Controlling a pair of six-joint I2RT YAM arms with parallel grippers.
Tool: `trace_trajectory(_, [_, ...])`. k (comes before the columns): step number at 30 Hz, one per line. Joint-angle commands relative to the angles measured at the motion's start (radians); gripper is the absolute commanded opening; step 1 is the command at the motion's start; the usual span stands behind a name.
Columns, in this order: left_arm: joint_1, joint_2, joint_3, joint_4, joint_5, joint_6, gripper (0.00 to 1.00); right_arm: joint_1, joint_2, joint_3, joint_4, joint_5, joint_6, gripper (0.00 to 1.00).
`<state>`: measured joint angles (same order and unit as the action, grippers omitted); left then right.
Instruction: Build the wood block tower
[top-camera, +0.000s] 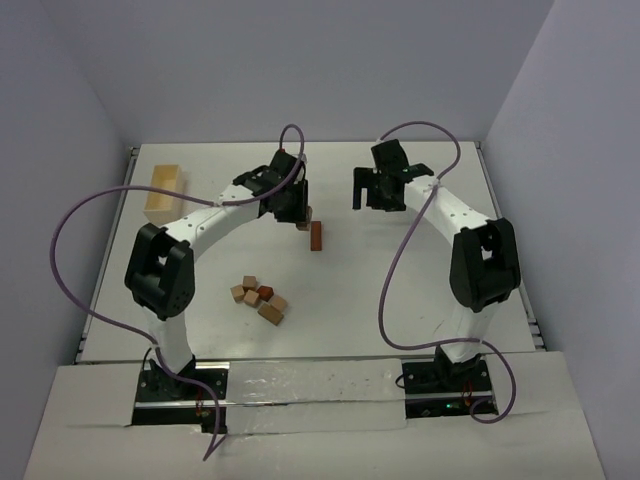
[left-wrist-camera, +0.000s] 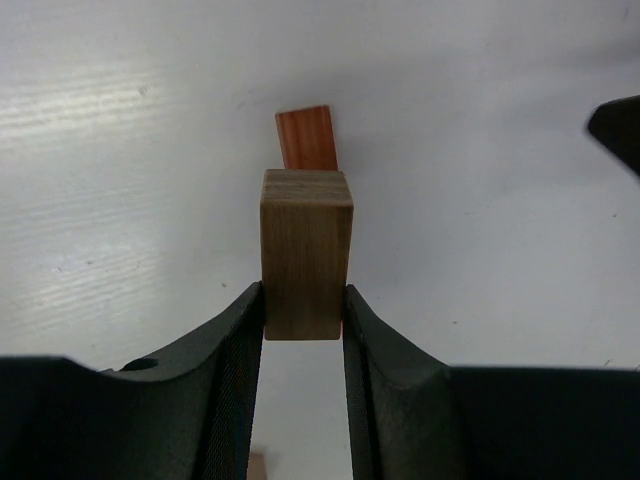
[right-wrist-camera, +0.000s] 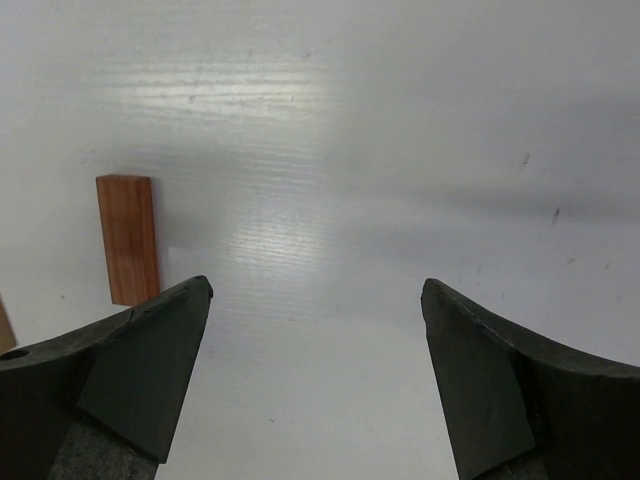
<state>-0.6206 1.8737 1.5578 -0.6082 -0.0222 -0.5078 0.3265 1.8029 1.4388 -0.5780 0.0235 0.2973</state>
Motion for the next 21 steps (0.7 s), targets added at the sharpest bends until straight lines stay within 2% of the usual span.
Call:
trace_trajectory(1, [-0.015,0.009,0.045,-0.031,-0.022,-0.105,0.0,-0.048,-0.036,-0.009,-0.001,0.013,-0.009,0.95])
trace_trajectory(9, [-0.138,0.06,0.089,-0.07,-0.133,-0.139,0.0,-0.07,-0.046,-0.019,-0.017,0.018,0.001,0.97])
trace_trajectory(14, [-0.149,0.131,0.166,-0.119,-0.156,-0.158,0.0,-0.07,-0.048,-0.009,-0.02,0.019,0.005,0.98])
trace_trajectory(21, [-0.149,0.163,0.191,-0.13,-0.195,-0.153,0.0,-0.072,-0.05,-0.022,-0.011,0.014,0.008,0.98])
